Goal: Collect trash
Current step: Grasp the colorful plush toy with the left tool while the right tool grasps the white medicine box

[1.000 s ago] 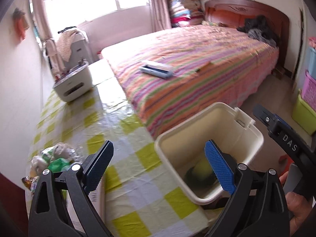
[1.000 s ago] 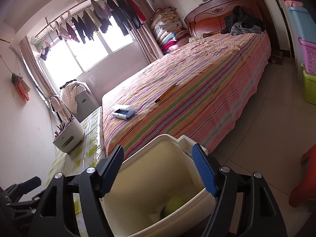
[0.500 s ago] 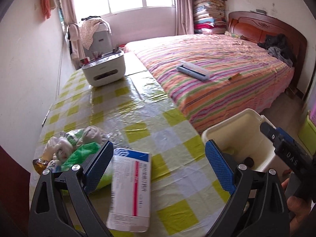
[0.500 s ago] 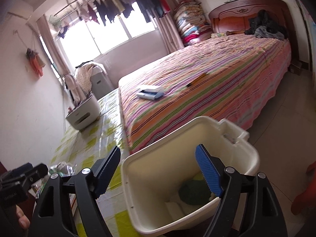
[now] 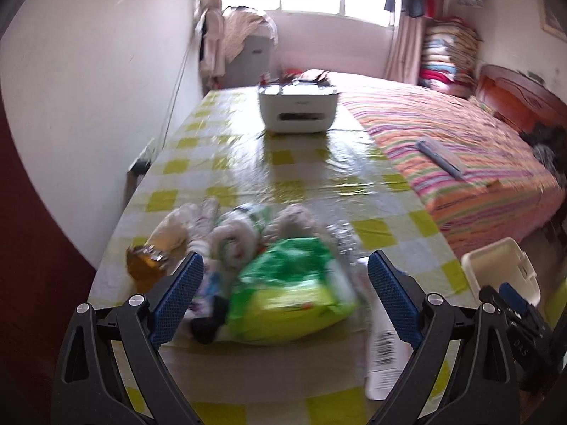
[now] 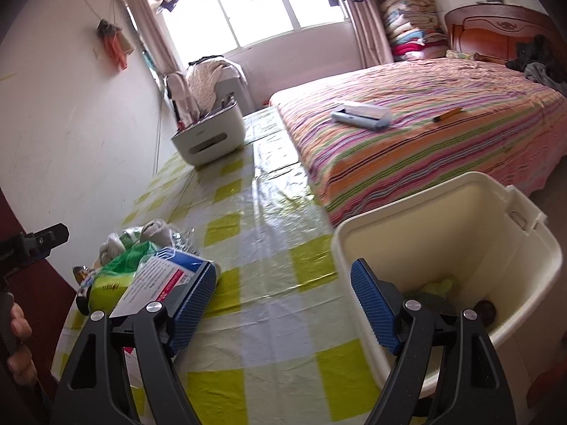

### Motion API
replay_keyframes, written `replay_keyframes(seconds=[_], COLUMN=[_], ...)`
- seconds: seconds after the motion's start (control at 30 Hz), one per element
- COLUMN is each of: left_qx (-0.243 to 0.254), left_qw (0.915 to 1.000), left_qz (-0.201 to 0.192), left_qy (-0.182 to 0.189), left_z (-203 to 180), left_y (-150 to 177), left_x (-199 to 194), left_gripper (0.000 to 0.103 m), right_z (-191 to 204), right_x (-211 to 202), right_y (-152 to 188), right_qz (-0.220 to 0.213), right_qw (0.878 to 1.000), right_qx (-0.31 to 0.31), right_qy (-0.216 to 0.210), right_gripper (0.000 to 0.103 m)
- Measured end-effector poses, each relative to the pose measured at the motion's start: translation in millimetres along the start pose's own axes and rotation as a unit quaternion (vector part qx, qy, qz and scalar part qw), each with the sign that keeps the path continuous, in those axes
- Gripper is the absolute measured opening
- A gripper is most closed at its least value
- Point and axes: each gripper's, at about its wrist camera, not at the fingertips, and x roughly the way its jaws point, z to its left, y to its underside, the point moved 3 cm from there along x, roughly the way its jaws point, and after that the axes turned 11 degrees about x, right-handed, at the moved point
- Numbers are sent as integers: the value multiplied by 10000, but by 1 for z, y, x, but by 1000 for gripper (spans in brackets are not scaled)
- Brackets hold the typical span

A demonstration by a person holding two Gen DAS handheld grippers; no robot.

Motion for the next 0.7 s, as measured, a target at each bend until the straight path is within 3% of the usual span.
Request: replay_keyframes(seconds=[0.13, 0.27, 0.5, 0.7], left_qx=[-528, -745, -1011, -1285], left_qw=[9975, 9932, 9811, 9733], left_qz=[467, 863, 1431, 1665], left_qy=[19, 226, 823, 917], left_z=[51, 76, 87, 92], left_y=[10, 20, 36, 43], left_x=[25, 49, 84, 100], left_gripper=[92, 92, 92, 86], right_z=[15, 23, 32, 36], right_x=[5, 11, 15, 17], right_y=[8, 11, 12, 16], right_qz=[41, 137, 178, 274], right_qw=[9999, 9997, 9993, 9988], right_qx=[-112, -99, -116, -115], right_qy=[-83, -178, -295, -399], right_gripper=[76, 76, 76, 76])
